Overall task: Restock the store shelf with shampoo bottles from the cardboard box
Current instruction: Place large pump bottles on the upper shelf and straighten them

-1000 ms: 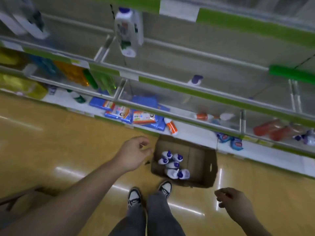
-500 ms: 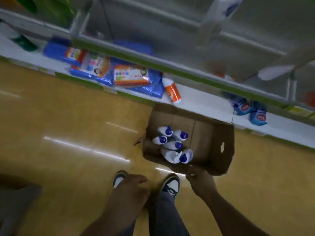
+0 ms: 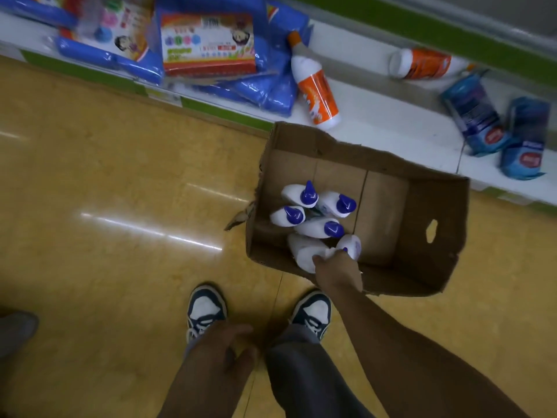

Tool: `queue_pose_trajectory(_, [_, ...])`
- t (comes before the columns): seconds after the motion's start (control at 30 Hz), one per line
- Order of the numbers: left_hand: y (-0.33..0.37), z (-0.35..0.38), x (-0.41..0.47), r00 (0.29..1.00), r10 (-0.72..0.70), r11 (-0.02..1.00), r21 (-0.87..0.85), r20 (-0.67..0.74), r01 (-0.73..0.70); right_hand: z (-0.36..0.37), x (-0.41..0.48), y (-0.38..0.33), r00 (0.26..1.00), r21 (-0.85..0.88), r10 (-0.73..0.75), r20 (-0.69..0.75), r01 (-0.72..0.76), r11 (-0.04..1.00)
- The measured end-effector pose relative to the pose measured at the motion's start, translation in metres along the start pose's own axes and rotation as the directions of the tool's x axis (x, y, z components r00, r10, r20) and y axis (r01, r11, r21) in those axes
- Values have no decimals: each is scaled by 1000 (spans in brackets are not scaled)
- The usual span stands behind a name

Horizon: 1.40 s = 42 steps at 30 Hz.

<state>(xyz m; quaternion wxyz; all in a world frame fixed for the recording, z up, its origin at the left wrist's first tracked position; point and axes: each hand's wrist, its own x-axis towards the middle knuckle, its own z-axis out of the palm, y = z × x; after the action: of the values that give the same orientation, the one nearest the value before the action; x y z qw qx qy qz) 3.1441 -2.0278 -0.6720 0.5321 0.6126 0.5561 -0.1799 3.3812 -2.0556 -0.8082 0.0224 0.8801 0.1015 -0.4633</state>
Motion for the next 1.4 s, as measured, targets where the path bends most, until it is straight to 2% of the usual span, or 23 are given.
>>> queue_pose_trajectory(0.2, [16, -18, -27, 997, -2, 999, -50, -72, -2, -35, -72, 10, 988, -43, -133, -85, 129, 991])
queue_pose_trajectory(0.3, [35, -34, -47, 995, 16, 999, -30, -102, -19, -67, -121, 12, 973, 1, -205, -105, 206, 979])
queue_pose_trajectory(0.4, [66, -55, -68, 996, 47, 999, -13, -74, -48, -110, -174, 1, 961, 26, -253, -110, 257, 966])
queue_pose_trajectory(0.53, [135, -92, -95, 978, 204, 979, -20, -35, -205, -196, -251, -37, 966, 43, -257, -40, 259, 965])
queue_pose_trajectory(0.67, [201, -134, -126, 902, 423, 906, 2, 83, -424, -293, -341, -82, 951, 107, -308, 6, 306, 946])
queue_pose_trajectory(0.77, [243, -165, -162, 861, 507, 862, -49, 44, -505, -353, -404, -106, 933, 139, -358, 13, 353, 925])
queue_pose_trajectory(0.87, [281, -202, -203, 840, 542, 837, -76, -17, -541, -394, -457, -122, 904, 123, -425, -44, 427, 896])
queue_pose_trajectory(1.07, [344, -279, -297, 810, 585, 808, -60, -42, -587, -461, -549, -134, 741, 98, -617, -267, 657, 747])
queue_pose_trajectory(1.17, [370, -313, -347, 789, 614, 788, -33, -18, -614, -486, -586, -132, 613, 145, -704, -360, 782, 606])
queue_pose_trajectory(1.27, [398, -342, -403, 755, 656, 755, 6, -14, -656, -514, -627, -131, 455, 141, -814, -360, 889, 435])
queue_pose_trajectory(1.4, [433, -366, -472, 701, 713, 700, 71, -26, -710, -559, -685, -127, 305, 28, -844, -441, 945, 327])
